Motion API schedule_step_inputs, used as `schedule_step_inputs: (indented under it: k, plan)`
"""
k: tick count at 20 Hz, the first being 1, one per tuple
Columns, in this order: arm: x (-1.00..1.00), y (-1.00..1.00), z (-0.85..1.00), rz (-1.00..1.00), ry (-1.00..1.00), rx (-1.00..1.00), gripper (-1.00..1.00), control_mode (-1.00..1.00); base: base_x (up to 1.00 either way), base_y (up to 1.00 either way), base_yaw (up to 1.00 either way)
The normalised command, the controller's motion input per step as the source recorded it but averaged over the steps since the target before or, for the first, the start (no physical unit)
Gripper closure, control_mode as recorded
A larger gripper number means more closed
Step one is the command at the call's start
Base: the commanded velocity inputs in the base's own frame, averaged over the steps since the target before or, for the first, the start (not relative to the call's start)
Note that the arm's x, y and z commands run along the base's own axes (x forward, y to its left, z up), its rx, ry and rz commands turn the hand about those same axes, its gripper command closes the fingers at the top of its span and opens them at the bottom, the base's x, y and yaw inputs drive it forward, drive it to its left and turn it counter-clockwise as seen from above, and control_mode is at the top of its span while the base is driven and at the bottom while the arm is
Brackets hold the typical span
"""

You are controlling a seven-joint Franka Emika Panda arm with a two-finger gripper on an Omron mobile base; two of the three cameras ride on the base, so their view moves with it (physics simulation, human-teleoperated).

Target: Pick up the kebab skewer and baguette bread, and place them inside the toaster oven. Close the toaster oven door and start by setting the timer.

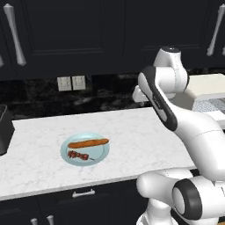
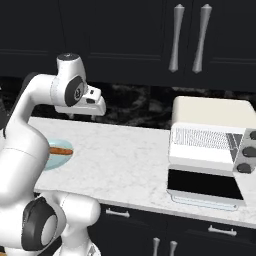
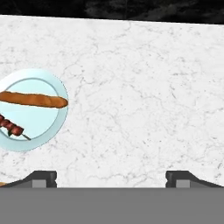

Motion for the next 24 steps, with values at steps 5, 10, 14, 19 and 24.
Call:
schedule_step_inputs:
  k: [5,10,14,19,24]
  plan:
    - [0.0,0.0,0.0,0.0,0.0,0.0,-1.0,1.0,0.0,-0.78,0.0]
    - [0.0,0.0,0.0,0.0,0.0,0.0,-1.0,1.0,0.01,-0.39,0.0]
    - [0.0,0.0,0.0,0.0,0.0,0.0,-1.0,1.0,0.0,0.0,0.0]
    - [0.0,0.0,0.0,0.0,0.0,0.0,-1.0,1.0,0.0,0.0,0.0]
    - [0.0,0.0,0.0,0.0,0.0,0.0,-1.0,1.0,0.0,0.0,0.0]
